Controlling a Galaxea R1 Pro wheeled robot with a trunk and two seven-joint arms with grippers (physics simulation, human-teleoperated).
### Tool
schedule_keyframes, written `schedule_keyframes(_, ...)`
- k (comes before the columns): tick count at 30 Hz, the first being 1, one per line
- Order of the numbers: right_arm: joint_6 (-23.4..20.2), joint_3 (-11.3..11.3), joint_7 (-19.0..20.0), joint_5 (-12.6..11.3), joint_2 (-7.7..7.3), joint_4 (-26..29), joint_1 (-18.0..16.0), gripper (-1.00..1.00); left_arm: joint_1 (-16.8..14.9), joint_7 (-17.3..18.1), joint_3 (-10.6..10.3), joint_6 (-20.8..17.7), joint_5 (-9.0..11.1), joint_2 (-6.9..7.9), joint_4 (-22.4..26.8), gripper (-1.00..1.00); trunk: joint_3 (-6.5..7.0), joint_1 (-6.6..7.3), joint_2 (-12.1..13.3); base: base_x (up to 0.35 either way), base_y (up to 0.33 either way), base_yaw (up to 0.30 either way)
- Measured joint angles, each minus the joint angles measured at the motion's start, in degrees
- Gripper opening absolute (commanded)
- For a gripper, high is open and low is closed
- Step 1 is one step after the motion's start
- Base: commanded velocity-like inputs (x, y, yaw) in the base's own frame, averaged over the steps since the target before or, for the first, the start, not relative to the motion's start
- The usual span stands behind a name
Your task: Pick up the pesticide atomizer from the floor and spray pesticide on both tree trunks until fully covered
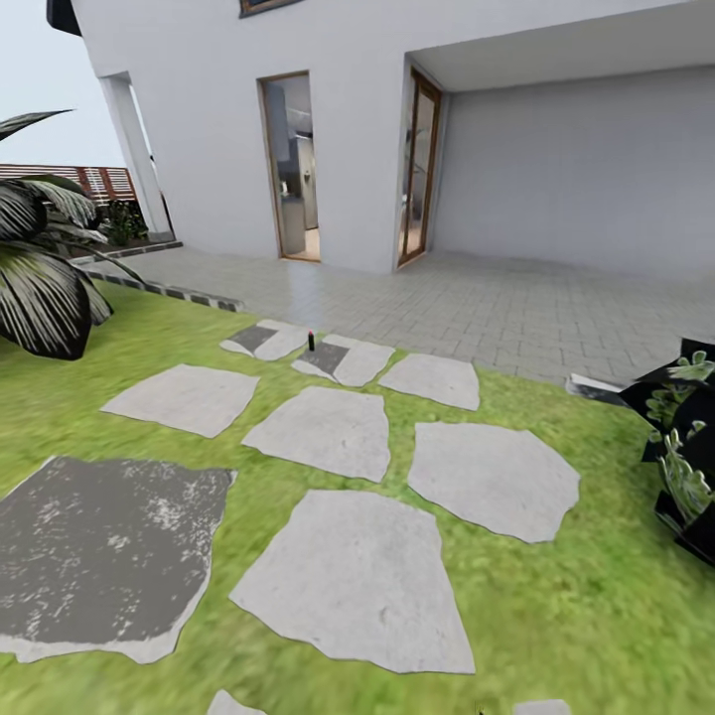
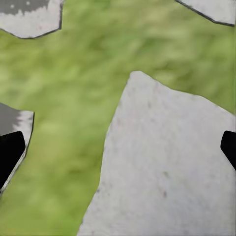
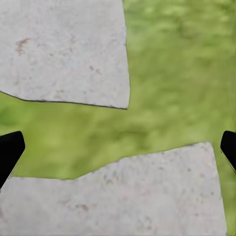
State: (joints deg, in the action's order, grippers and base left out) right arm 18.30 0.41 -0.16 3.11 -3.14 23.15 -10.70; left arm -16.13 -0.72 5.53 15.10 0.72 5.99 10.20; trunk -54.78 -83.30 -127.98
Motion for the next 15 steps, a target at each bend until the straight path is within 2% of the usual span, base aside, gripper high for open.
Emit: schedule_keyframes(15, 0.0, 0.0, 0.0, 0.0, -0.01, 0.0, 0.0, 1.00, 0.0, 0.0, 0.0, 0.0, 0.0, 0.00, 0.0, 1.00, 0.00, 0.00, 0.0, 0.339, 0.000, 0.000)
